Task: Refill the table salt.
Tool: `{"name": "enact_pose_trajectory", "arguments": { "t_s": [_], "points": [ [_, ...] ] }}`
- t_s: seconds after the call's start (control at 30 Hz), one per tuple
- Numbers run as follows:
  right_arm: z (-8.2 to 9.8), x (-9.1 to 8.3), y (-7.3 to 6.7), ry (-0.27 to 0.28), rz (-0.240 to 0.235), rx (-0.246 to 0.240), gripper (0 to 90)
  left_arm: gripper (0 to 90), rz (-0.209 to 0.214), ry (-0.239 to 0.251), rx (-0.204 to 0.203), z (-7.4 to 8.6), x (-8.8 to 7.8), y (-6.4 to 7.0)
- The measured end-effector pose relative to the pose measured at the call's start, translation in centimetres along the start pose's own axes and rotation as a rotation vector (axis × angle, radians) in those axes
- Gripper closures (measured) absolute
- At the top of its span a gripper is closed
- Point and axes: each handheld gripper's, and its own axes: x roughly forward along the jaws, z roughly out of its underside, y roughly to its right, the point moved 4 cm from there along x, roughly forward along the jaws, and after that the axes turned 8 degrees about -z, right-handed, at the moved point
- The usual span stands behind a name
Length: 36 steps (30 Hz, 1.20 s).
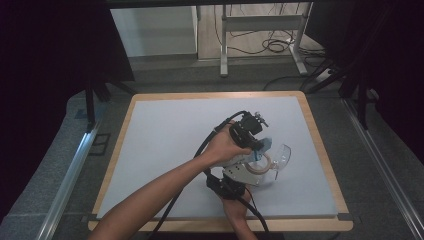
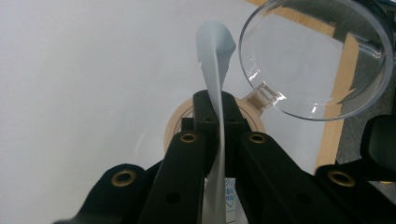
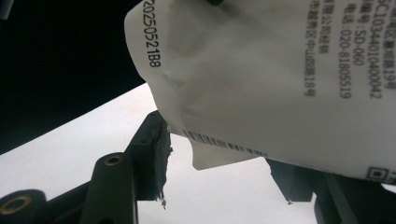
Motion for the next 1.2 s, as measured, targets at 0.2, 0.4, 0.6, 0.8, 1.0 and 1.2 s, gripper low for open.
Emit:
{"name": "enact_pose_trajectory", "arguments": {
  "t_s": [0.2,0.4,0.6,0.8,1.0,1.2],
  "points": [
    [0.01,-0.01,0.01,0.003,0.002,-0.005,44.3,90.0,0.000,-0.001,0.001,0.01,-0.03,0.02],
    [-0.01,0.05,-0.04,0.004,0.009,-0.015,44.3,90.0,0.001,0.001,0.002,0.01,-0.10,-0.03],
    [-0.01,0.10,-0.10,-0.002,0.013,-0.029,44.3,90.0,0.001,-0.001,-0.002,0.02,-0.10,-0.08],
    [-0.09,0.15,-0.12,-0.002,0.013,-0.028,44.3,90.0,-0.001,-0.003,-0.001,0.02,-0.16,-0.11],
    [-0.17,0.23,-0.20,0.003,0.013,-0.027,44.3,90.0,-0.004,-0.007,0.005,0.04,-0.22,-0.09],
    [-0.08,0.23,-0.12,0.002,0.014,-0.021,44.4,90.0,-0.002,-0.007,0.004,0.00,0.00,-0.05]
  ]
}}
